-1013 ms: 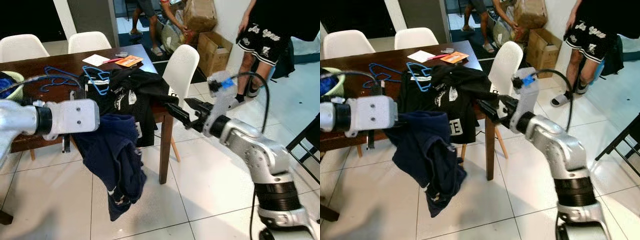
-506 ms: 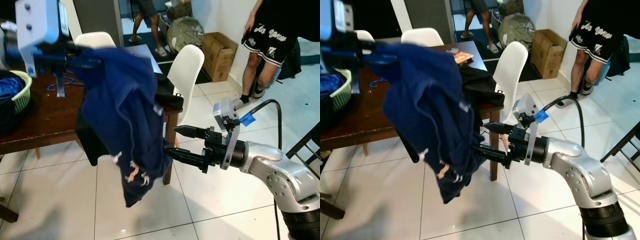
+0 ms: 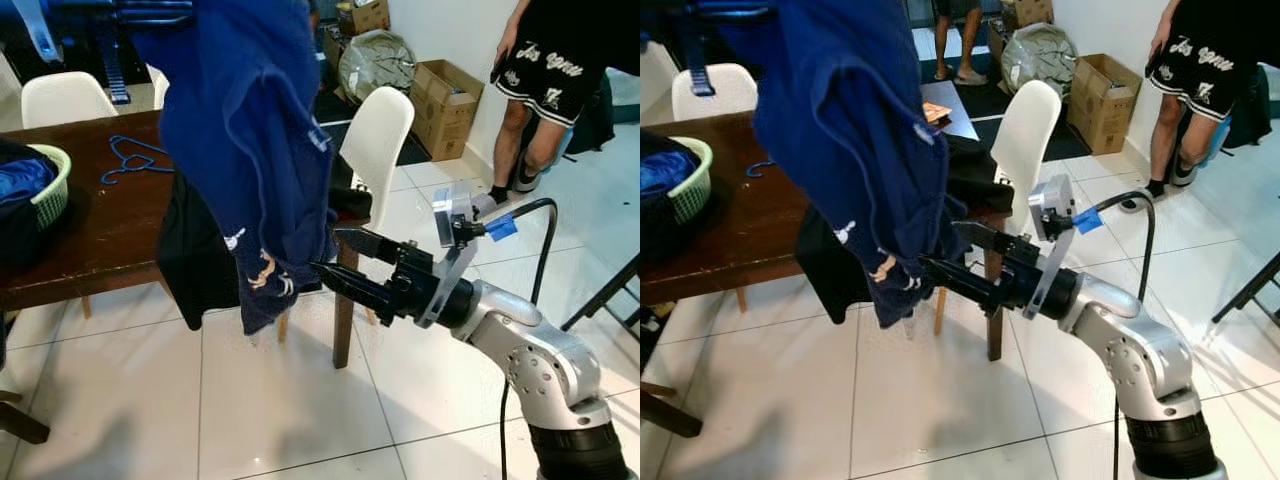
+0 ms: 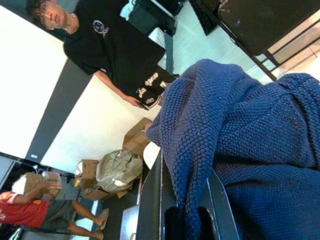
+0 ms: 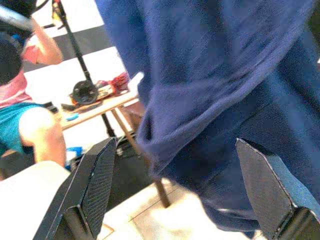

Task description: Hang hanger

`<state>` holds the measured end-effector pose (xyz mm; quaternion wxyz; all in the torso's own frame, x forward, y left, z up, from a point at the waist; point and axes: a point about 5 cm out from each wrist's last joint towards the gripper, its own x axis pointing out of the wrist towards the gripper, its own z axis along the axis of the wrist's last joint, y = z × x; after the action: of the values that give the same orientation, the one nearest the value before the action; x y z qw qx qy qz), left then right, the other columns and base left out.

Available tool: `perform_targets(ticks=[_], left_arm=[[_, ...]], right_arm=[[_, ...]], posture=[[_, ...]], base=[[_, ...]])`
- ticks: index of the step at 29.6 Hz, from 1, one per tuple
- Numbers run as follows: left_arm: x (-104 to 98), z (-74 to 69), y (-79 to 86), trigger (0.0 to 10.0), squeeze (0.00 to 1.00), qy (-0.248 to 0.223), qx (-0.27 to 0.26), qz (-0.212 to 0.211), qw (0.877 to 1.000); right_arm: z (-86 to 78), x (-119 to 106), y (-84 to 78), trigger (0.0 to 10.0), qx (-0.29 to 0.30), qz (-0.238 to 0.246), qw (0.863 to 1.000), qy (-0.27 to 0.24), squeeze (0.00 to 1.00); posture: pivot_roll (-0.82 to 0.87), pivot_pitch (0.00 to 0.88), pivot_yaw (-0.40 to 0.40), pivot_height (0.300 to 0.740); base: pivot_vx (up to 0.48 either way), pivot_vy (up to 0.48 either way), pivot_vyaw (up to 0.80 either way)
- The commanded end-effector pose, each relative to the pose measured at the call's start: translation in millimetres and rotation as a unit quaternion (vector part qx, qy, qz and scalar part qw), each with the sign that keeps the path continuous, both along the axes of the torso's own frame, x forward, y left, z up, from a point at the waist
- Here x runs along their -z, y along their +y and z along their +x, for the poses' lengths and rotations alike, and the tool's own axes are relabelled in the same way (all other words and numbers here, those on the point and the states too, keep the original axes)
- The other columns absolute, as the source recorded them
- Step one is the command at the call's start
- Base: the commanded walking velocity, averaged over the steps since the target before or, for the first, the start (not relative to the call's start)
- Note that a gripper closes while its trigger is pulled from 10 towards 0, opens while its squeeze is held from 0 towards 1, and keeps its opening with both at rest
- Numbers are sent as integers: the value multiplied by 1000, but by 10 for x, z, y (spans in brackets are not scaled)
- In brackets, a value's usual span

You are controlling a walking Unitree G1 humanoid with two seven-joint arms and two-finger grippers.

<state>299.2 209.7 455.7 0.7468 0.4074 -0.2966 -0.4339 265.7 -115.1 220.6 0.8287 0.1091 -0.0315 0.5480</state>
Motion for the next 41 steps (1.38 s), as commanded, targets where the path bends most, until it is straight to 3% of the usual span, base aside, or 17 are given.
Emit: perform_targets(ticks=[1,4,6,9,11,13,15,16,17,18,38,41], left_arm=[[-80,-21,21,10000,0,-25,-6,-8,1000],[-125,-3,1,10000,0,-37,-6,-25,999],[-125,-3,1,10000,0,-37,-6,-25,999],[-129,18,-29,10000,0,-39,-1,-33,999],[-129,18,-29,10000,0,-39,-1,-33,999],[-96,42,-66,10000,0,-35,7,-37,999],[-96,42,-66,10000,0,-35,7,-37,999],[-94,48,-84,10000,0,-34,13,-38,999],[-94,48,-84,10000,0,-34,13,-38,999],[-93,53,-101,10000,0,-34,18,-38,999],[-110,74,-133,10000,0,-41,32,-46,998],[-40,98,-56,10000,0,-33,18,-52,998]], right_arm=[[-65,3,91,10000,-17,-8,1000,-7,0],[-97,54,289,10000,-14,-34,999,-16,0],[-97,54,289,10000,-14,-34,999,-16,0],[-83,57,446,10000,8,-40,999,-23,0],[-83,57,446,10000,8,-40,999,-23,0],[27,73,477,10000,64,-67,995,-33,0],[27,73,477,10000,64,-67,995,-33,0],[84,62,469,4510,87,-64,994,-32,0],[84,62,469,4510,87,-64,994,-32,0],[136,47,460,0,107,-54,992,-27,0],[348,12,417,0,207,-43,977,-24,0],[494,-117,184,0,252,-24,967,-33,0]], posture=[[45,71,89,740],[43,70,90,740],[43,70,90,740],[39,71,95,740],[39,71,95,740],[34,68,96,740],[34,68,96,740],[32,64,94,740],[32,64,94,740],[30,62,93,740],[34,59,87,740],[31,60,73,740]], base=[[0,0,0],[0,0,0],[0,0,0],[0,0,0],[0,0,0],[0,0,0],[0,0,0],[0,0,0],[0,0,0],[0,0,0],[0,0,0],[0,0,0]])
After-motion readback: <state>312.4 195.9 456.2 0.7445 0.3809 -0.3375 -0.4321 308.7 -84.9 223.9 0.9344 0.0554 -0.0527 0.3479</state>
